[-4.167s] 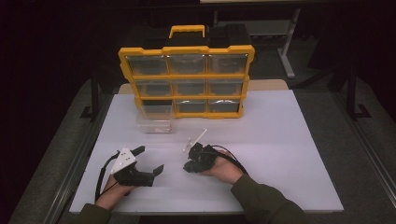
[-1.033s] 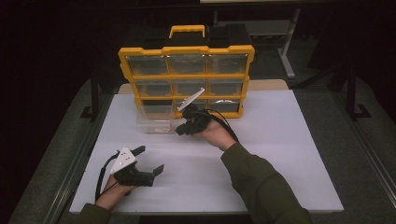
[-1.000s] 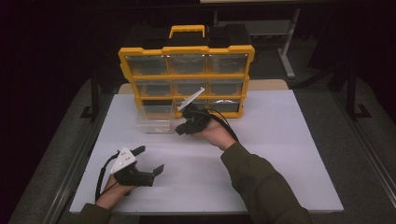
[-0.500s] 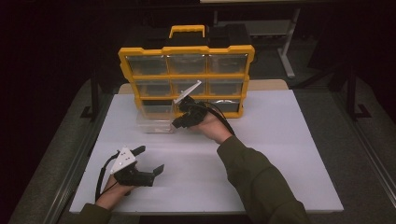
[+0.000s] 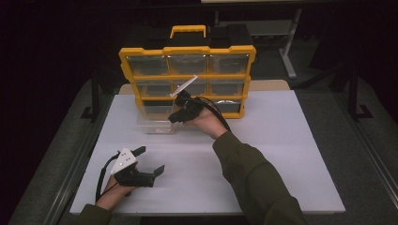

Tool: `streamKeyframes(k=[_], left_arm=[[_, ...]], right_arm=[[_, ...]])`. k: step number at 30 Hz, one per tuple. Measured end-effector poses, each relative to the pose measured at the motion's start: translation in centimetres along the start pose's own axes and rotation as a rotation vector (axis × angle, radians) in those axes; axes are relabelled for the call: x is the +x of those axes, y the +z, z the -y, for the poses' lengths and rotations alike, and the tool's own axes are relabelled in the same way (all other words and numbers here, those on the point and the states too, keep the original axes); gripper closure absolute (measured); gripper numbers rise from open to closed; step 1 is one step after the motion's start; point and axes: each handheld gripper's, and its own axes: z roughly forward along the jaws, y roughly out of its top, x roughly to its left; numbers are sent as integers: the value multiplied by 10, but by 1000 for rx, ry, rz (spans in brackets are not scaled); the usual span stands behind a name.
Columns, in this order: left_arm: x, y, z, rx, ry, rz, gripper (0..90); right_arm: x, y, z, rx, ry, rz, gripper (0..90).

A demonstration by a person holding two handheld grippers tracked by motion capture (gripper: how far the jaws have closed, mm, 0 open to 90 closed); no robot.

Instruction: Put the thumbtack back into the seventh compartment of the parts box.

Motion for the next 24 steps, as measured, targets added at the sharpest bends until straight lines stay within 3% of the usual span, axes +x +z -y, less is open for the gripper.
streamKeyframes(k=[3,5,9,13,24], left_arm=[[0,0,0,2,0,0,0],[0,-1,0,8,6,0,0],[-1,0,0,-11,-15,2,0],[-1,0,0,-1,-4,0,0],[-2,0,0,-11,-16,2,0]], right_arm=[[2,2,-4,8,28,-1,824],[0,4,-6,4,4,12,824],[1,9,-11,14,23,6,824],[-2,15,-15,14,-2,16,824],[-9,28,-23,17,23,33,824]])
